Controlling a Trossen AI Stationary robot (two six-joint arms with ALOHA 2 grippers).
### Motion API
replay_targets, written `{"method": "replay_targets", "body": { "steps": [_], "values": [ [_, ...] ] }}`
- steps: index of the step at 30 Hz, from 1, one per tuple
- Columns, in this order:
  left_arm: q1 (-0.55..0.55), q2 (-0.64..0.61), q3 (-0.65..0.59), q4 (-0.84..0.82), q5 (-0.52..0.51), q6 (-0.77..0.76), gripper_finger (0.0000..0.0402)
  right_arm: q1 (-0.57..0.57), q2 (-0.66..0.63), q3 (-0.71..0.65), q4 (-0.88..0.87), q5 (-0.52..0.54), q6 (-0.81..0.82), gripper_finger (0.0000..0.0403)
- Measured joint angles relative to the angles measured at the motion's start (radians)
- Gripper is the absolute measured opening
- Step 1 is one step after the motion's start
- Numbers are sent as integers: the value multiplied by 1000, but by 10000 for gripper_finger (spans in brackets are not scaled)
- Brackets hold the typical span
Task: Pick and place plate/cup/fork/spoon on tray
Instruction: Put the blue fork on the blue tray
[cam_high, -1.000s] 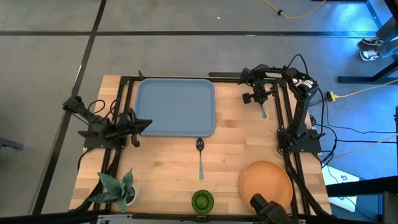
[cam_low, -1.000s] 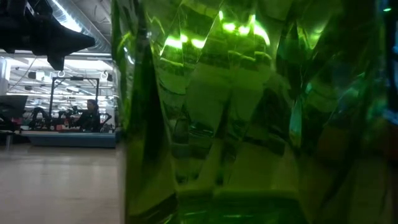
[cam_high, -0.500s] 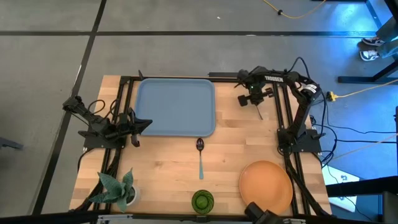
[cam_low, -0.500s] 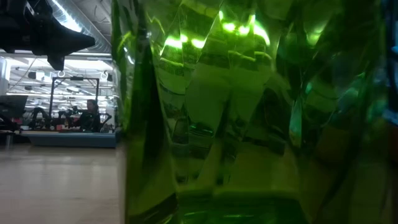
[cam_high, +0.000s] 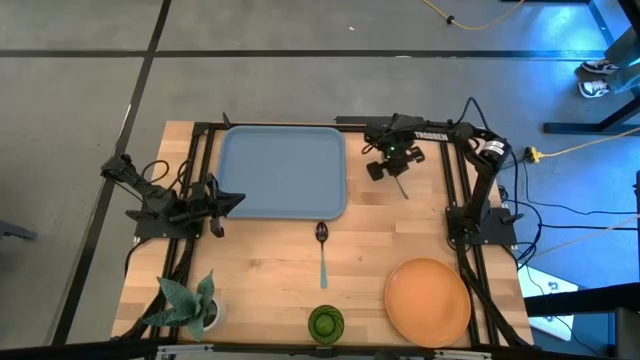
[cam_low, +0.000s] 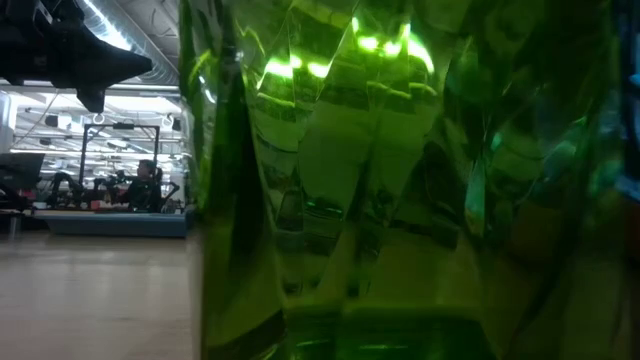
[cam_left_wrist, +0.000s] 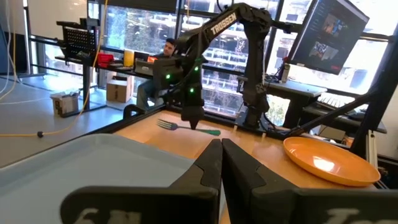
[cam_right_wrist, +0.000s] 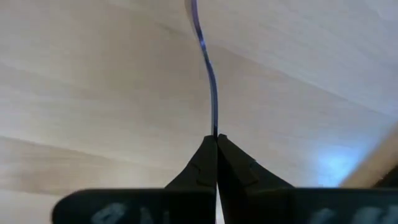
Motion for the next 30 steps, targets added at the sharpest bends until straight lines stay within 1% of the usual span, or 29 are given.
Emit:
{"method": "replay_targets", "body": {
  "steps": [4, 7, 11, 15, 18, 24, 30],
  "values": [
    [0, 0, 0, 0, 0, 0, 0, 62, -2, 95, 8, 0, 78, 1],
    [0, 0, 0, 0, 0, 0, 0, 104, -2, 164, 30, -1, 105, 1],
    [0, 0, 0, 0, 0, 0, 0, 150, -3, 227, 129, -30, 156, 1],
    [0, 0, 0, 0, 0, 1, 0, 185, 0, 237, 306, -67, 218, 1],
    [0, 0, 0, 0, 0, 0, 0, 200, 18, 237, 390, -93, 261, 1],
    [0, 0, 0, 0, 2, 1, 0, 235, 86, 237, 422, -95, 313, 0],
    [0, 0, 0, 0, 41, 1, 0, 258, 131, 237, 445, -83, 338, 0]
  ]
}}
